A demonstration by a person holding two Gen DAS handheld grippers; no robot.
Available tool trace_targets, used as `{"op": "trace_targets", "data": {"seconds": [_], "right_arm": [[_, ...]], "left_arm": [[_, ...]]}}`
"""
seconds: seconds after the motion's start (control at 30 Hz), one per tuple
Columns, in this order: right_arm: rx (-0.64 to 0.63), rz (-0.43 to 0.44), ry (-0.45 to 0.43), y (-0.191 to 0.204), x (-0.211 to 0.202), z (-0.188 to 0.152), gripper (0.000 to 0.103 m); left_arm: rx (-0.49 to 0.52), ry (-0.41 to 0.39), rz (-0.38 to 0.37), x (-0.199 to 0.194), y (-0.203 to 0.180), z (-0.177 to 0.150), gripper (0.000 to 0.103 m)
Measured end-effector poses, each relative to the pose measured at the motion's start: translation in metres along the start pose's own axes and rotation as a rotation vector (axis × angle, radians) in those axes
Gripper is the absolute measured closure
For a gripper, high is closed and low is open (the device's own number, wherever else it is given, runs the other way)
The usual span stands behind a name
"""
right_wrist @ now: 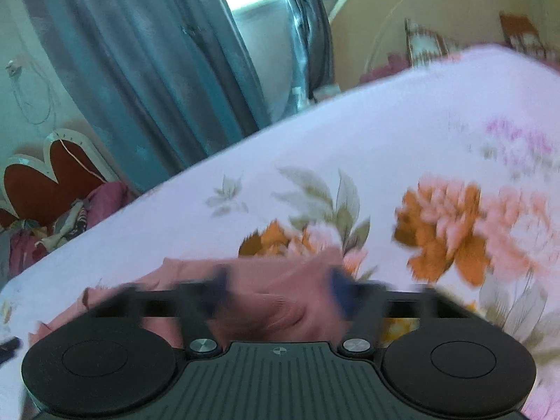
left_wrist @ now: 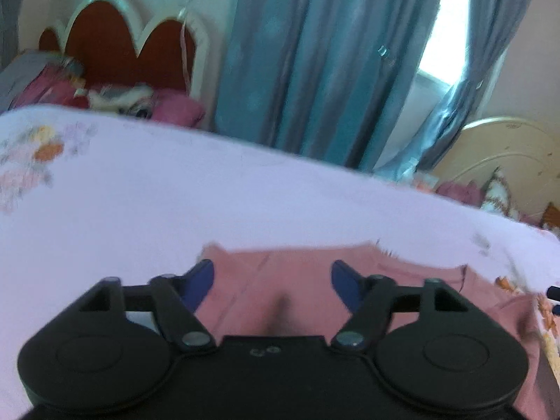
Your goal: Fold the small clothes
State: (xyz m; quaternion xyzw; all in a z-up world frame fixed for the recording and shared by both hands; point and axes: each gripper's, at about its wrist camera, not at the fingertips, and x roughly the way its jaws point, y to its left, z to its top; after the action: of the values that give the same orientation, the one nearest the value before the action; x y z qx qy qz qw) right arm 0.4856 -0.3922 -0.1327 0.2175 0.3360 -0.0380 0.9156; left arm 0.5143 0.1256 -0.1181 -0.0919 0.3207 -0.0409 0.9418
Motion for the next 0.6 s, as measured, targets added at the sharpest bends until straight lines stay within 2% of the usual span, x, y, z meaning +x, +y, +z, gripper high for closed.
{"op": "trace_targets", "data": {"seconds": [0.17,0.33,0.37,0.43,0.53,0.57,0.6], "right_arm": [[-0.12,0.056,0.041,0.003,0.015,-0.003,0.031],[-0.257,0.078,0.071,0.016,0.036,-0.015,0.033],[-0.277,0.083,0.077,0.017,0.041,-0.015,0.041],[-0.301,0.095,0.101,0.017,0.05,-0.015,0.05],[-0.34,0.091,0.124,0.017,0.062,-0.016,0.051],[-0.356,0.096,0.135,0.017,0.066,-0.017,0.051],[-0.379,0.101,0.147,0.018,0.069,-0.02,0.06]], "left_arm": [[0.162,0.068,-0.056,0.015,-0.005,-0.006,0.033],[0.235,0.132,-0.059,0.046,-0.017,-0.015,0.036],[0.24,0.137,-0.048,0.052,-0.017,-0.015,0.039],[0.237,0.153,-0.043,0.063,-0.012,-0.013,0.043],[0.243,0.167,-0.049,0.07,-0.008,-0.016,0.049],[0.253,0.162,-0.055,0.069,-0.007,-0.017,0.056],[0.265,0.157,-0.06,0.069,-0.007,-0.019,0.062]]}}
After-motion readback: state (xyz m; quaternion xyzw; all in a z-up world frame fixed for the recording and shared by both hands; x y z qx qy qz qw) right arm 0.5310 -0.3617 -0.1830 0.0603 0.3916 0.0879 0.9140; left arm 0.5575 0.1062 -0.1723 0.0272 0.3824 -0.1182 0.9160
